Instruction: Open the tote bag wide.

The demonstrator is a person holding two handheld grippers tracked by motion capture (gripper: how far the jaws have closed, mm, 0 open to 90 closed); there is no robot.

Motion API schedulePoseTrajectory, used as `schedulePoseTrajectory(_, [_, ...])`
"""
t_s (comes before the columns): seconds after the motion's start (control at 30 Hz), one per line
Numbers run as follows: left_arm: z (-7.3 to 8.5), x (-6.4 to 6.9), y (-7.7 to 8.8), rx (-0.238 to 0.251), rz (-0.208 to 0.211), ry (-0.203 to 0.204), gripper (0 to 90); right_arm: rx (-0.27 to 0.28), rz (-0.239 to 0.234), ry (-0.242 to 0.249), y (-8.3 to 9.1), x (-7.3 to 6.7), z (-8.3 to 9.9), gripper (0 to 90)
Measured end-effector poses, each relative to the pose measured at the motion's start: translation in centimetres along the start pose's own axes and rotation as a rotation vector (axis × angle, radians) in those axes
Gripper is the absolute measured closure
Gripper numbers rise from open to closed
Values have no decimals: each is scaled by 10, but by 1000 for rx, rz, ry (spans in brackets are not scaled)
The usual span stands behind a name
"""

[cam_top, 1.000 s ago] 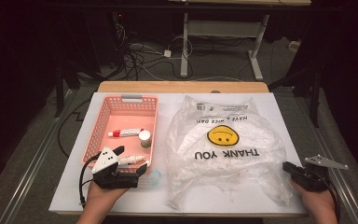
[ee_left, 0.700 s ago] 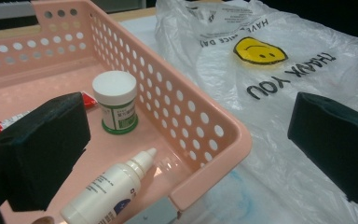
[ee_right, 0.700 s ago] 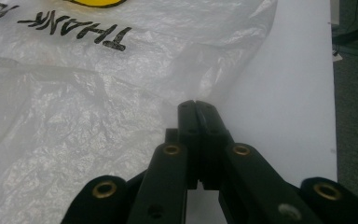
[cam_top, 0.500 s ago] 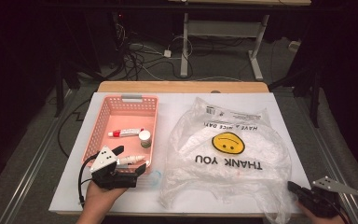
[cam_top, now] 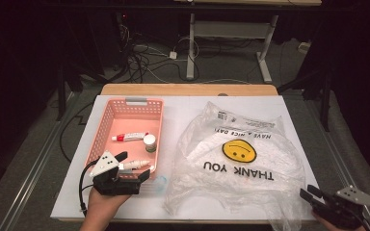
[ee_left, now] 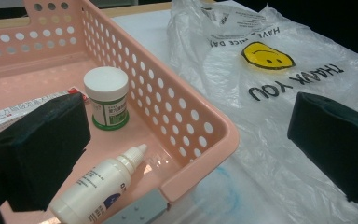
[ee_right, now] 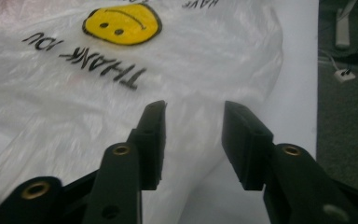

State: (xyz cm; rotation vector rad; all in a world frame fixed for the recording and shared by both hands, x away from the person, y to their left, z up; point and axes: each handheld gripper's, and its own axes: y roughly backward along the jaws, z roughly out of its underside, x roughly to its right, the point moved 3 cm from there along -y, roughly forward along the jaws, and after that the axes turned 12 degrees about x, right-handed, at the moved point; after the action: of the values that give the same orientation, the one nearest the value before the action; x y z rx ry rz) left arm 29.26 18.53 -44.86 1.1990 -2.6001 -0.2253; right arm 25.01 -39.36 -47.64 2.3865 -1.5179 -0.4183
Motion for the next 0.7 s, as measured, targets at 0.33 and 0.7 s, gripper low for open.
schedulePoseTrajectory(0.33, [1, 1, -2, -5, -3, -8, 0, 33, 40, 50, -50, 18, -36, 316])
schedulePoseTrajectory(0.7, [-1, -1, -1, 10, -16, -21, 0, -3, 39, -21, -133, 47, -73, 305])
